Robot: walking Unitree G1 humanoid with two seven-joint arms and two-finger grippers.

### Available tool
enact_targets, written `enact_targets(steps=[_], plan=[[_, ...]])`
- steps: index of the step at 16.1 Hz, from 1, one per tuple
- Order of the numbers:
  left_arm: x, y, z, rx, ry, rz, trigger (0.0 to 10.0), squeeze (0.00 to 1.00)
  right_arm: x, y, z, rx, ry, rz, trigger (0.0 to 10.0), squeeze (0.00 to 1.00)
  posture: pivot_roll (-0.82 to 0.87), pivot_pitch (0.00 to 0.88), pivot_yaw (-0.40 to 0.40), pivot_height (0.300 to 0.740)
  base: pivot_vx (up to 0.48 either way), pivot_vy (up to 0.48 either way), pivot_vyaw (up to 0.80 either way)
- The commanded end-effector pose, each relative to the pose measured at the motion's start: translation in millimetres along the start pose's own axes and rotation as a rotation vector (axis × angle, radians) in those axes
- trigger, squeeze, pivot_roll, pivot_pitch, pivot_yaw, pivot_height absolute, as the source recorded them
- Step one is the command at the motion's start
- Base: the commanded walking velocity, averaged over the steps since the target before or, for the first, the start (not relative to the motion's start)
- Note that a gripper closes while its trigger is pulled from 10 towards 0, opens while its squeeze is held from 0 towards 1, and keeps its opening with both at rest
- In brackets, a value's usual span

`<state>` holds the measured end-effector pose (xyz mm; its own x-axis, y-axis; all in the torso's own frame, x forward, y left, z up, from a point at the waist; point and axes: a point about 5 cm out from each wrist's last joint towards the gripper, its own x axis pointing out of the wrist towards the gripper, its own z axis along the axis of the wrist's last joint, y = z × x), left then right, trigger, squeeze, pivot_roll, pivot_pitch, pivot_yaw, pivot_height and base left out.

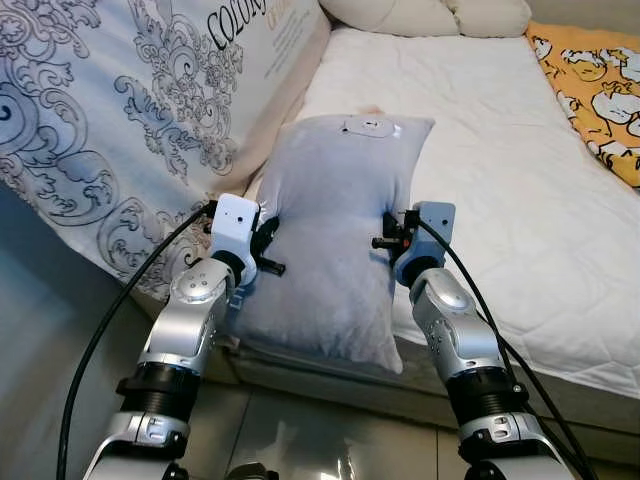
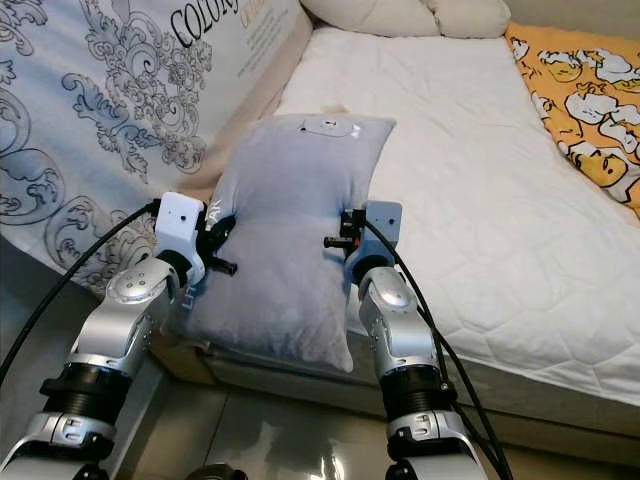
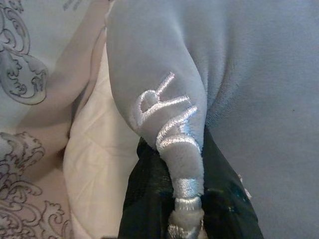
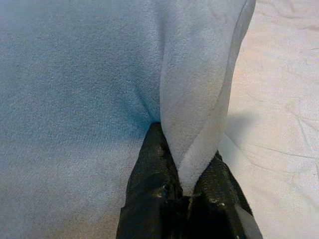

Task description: Clean up the room

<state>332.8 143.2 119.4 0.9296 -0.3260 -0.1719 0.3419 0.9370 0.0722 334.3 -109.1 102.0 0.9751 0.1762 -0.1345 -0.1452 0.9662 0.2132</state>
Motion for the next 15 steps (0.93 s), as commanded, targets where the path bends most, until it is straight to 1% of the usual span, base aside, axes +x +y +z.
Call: enact_targets(steps=[1, 3, 8, 10, 11, 15], plan=[[0.0, 6.6, 6.6, 0.022, -0.028, 0.023, 10.0, 0.00, -1.4, -5.7, 5.6, -0.004, -0.032, -0.022, 10.0, 0.00, 0.02, 0.000, 0.030, 0.740, 0.292, 0.000, 0.00], [0.7, 6.7, 7.2, 0.020, -0.029, 0.024, 10.0, 0.00, -0.9, -6.8, 6.2, -0.005, -0.033, -0.024, 10.0, 0.00, 0.02, 0.000, 0.030, 0.740, 0.307, 0.000, 0.00], [0.7, 7.2, 7.5, 0.021, -0.031, 0.020, 10.0, 0.00, 0.2, -3.3, 6.7, 0.008, -0.038, -0.010, 10.0, 0.00, 0.03, 0.000, 0.031, 0.740, 0.340, 0.000, 0.00], [1.0, 7.4, 8.0, 0.021, -0.032, 0.020, 10.0, 0.00, 0.7, -2.0, 6.1, 0.005, -0.028, -0.001, 10.0, 0.00, 0.03, 0.000, 0.030, 0.740, 0.349, 0.000, -0.80], [1.1, 7.5, 8.0, 0.021, -0.033, 0.021, 10.0, 0.00, 0.6, -2.4, 6.1, 0.001, -0.029, -0.007, 10.0, 0.00, 0.03, 0.000, 0.030, 0.740, 0.345, 0.000, -0.44], [1.3, 7.0, 7.6, 0.020, -0.033, 0.022, 10.0, 0.00, 0.8, -3.2, 6.5, -0.013, -0.032, -0.010, 10.0, 0.00, 0.03, 0.000, 0.028, 0.740, 0.348, 0.000, 0.00]])
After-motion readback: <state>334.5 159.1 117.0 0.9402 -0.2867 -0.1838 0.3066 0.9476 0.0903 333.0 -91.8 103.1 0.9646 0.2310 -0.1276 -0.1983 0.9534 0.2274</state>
